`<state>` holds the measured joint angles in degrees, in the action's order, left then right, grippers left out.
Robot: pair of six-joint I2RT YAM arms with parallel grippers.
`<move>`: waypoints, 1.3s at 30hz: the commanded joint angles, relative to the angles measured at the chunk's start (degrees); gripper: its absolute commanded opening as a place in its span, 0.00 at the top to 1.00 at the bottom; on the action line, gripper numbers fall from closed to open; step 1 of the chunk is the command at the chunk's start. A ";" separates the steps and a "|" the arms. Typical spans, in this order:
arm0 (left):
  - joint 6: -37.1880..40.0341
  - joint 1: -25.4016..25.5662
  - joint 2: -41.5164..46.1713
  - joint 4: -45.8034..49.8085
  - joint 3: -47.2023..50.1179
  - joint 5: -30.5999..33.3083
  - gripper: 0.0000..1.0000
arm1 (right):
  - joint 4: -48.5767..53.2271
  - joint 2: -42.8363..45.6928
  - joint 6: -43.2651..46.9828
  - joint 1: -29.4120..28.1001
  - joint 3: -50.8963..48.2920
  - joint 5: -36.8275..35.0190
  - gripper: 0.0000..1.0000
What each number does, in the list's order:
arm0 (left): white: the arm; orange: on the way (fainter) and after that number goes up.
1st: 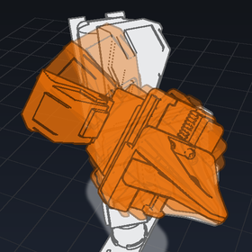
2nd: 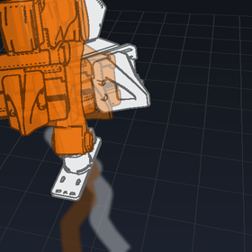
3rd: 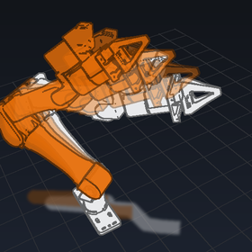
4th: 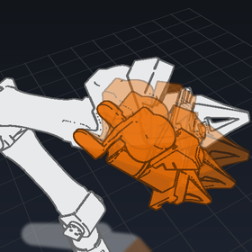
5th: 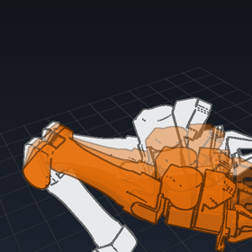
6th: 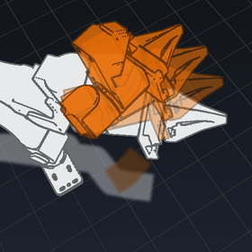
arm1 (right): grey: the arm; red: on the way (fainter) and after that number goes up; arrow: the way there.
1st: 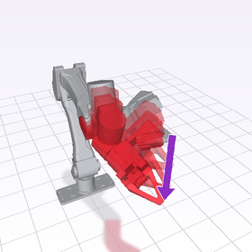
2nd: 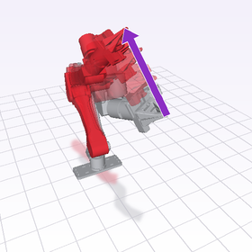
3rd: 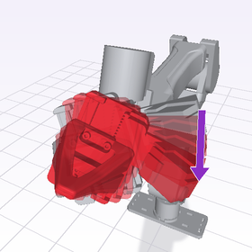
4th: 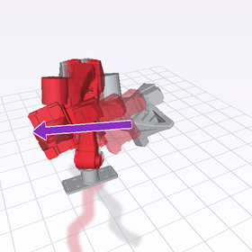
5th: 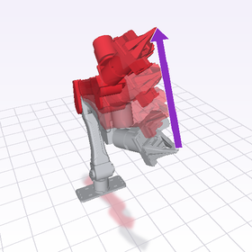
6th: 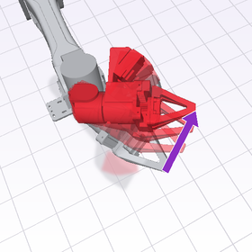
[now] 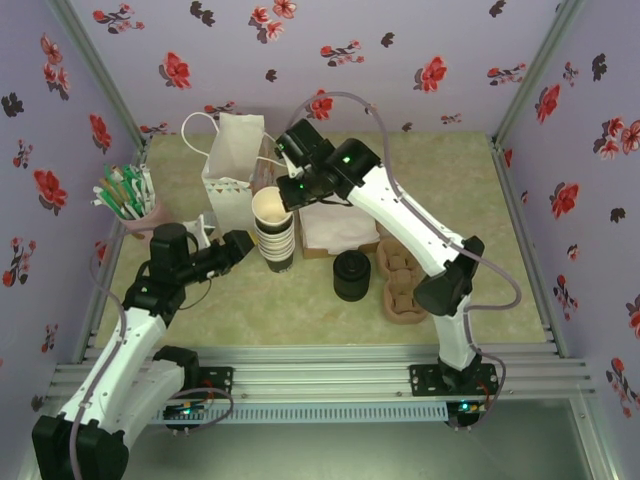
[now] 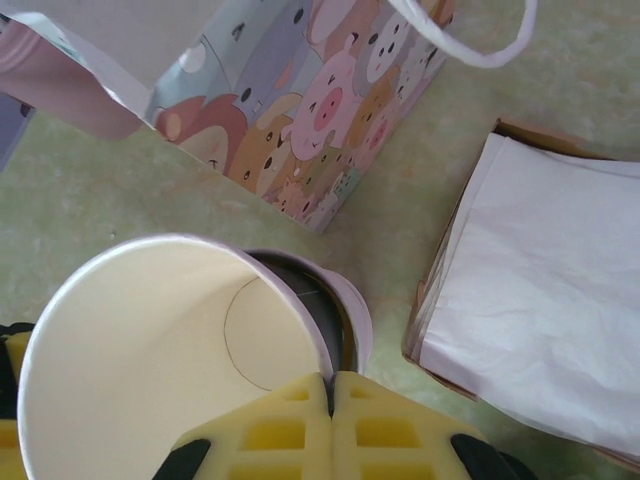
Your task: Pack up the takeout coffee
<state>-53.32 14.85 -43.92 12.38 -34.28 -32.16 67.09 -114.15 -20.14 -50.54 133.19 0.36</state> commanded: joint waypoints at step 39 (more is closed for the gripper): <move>4.19 2.25 15.03 17.69 -2.97 9.29 0.01 | -28.11 30.93 -5.68 -6.06 -66.78 0.62 0.94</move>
<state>-47.72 16.10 -28.95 32.93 -38.46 -23.07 43.00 -81.93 -24.27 -56.14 67.61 4.38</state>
